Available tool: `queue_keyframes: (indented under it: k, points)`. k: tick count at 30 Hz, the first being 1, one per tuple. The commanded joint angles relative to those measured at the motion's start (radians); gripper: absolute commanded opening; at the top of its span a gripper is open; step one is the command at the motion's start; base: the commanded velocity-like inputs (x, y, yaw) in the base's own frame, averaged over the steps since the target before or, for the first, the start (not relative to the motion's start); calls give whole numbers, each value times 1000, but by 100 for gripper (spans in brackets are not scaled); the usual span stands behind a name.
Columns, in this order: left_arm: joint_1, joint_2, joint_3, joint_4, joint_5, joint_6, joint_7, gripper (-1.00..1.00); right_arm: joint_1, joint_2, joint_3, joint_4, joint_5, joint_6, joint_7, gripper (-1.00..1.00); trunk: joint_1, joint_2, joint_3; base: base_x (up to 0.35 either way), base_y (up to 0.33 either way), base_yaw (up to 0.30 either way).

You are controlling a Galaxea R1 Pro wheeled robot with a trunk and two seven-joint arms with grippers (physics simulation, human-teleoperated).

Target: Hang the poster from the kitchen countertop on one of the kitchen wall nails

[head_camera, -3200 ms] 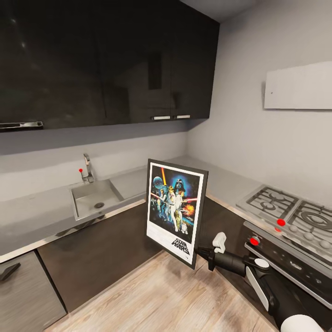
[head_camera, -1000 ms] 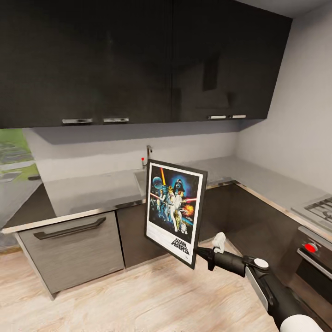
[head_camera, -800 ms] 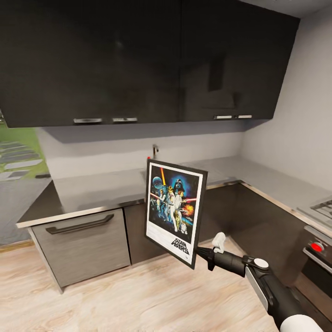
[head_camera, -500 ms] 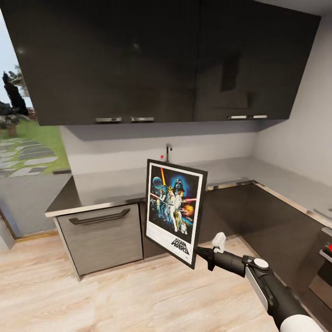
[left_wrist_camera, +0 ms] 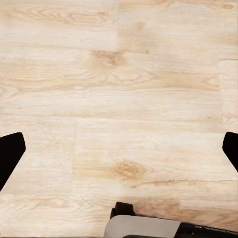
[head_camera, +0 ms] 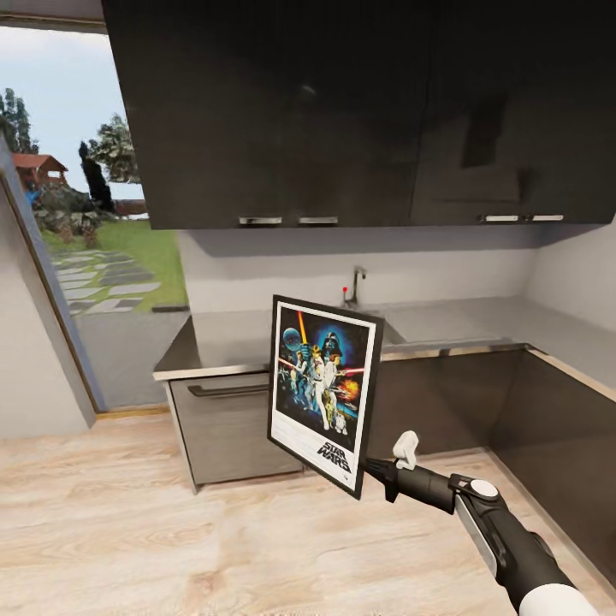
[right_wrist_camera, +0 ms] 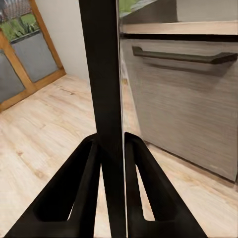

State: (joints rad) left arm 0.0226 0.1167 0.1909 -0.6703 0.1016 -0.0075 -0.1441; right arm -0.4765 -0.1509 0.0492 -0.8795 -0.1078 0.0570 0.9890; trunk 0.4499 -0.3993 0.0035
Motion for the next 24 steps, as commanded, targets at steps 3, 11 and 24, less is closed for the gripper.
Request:
queue_keyframes:
  k: [3, 11, 24]
  points:
    - [1, 0, 2, 0, 10, 0, -6, 100, 0, -1, 3, 1, -12, 9, 5, -100, 0, -1, 0, -178, 236, 145]
    - [0, 0, 2, 0, 10, 0, -6, 100, 0, -1, 3, 1, -12, 9, 4, -100, 0, -1, 0, -184, 242, 36]
    - [0, 0, 4, 1, 10, 2, -6, 100, 0, 0, 4, 1, -12, 8, -1, -100, 0, -1, 0, -103, 268, 145]
